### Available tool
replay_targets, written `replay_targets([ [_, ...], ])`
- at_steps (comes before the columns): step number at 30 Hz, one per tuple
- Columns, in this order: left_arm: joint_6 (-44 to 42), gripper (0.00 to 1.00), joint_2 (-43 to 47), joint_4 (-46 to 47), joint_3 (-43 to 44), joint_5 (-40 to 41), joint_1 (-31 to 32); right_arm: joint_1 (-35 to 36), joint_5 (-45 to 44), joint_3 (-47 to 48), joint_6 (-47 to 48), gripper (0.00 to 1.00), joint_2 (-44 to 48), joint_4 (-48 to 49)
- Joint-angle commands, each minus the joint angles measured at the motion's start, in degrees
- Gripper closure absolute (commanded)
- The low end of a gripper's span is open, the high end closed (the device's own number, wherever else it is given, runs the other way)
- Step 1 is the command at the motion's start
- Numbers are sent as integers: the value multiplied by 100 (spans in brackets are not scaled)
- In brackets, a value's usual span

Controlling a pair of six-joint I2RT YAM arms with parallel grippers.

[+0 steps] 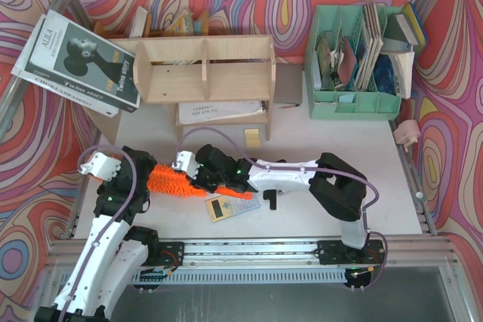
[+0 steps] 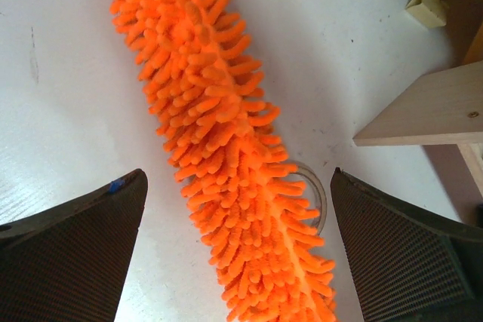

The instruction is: Dust the bookshelf with a duster

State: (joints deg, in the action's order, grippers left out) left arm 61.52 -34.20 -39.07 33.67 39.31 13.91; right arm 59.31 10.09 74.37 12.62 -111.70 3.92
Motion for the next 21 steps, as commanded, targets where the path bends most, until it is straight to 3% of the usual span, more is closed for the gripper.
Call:
replay_targets([
  [1,3,2,-249,157,31,-474,-187,88,-132,56,-52,100,492,228],
  [14,-129,15,-928,633,-147,-1271,-300,413,-533,38,-106,100,749,532],
  [21,-123,31,-943,648,-297,-1386,-310,523,-1100,-157,-212,100,935,913],
])
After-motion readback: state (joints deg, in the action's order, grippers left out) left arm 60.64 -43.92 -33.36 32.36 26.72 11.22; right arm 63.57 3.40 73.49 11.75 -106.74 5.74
